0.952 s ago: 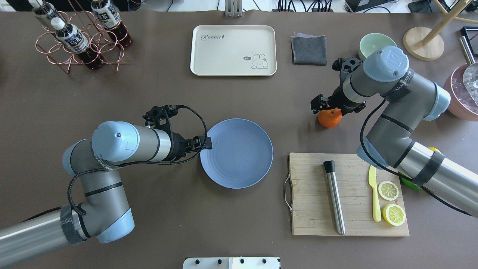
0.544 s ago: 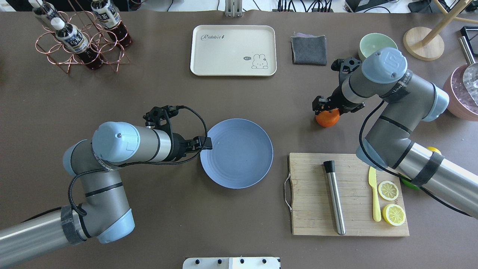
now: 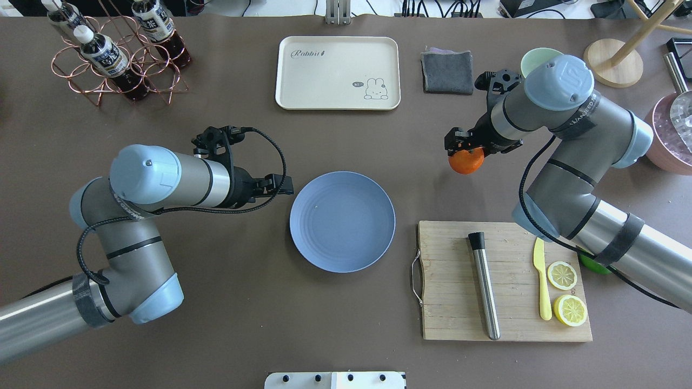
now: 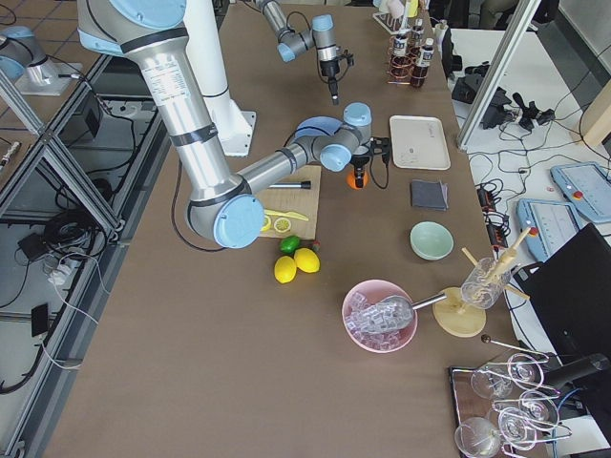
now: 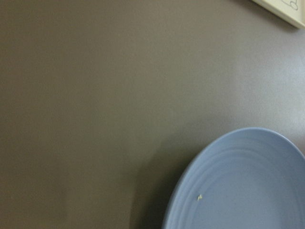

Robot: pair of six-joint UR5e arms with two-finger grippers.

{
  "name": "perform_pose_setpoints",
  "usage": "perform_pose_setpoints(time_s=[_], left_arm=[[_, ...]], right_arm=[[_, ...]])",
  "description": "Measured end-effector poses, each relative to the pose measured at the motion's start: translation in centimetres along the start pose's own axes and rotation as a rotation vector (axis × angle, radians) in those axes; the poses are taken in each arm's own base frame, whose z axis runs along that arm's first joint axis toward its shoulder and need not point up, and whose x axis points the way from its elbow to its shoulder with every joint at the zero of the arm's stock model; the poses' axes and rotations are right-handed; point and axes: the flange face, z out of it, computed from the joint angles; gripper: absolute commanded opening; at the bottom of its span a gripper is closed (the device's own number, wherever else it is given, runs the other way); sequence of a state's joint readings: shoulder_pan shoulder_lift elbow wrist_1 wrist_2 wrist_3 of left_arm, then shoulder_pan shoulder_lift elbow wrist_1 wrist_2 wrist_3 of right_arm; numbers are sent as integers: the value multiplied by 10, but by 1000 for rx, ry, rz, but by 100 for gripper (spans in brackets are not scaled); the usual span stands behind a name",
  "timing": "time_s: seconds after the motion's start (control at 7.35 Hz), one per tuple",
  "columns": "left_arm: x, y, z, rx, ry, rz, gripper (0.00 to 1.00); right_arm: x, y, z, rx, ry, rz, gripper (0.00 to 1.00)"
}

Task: Pick orange to plate
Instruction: 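Carry the orange with the right gripper over the blue plate and lower it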

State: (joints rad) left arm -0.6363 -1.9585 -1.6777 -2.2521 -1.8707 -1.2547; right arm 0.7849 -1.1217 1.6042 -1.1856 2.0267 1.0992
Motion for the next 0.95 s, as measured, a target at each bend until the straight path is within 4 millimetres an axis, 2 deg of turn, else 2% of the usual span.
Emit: perform_pose_setpoints(time_s=[0.14,0.41,0.68,0.82,0.95], left_arm=[[-20,-15,-14,19,-26,29,98],[-45,-39,-45,61,-45,85,98],[-89,-77,-91,66,-54,90,98],[-107,-90,-108,56,-53,72,98],[-124,-94,-118,51,-61,58,98]], right_arm=[[-30,6,-4,5,-32,6,0],[-91,34,3,27,-64,12,0],[-137,69,17,28,-48,12,0],[-157,87,23,30,-40,13,0],[-175,109,31,32,-37,13,0]])
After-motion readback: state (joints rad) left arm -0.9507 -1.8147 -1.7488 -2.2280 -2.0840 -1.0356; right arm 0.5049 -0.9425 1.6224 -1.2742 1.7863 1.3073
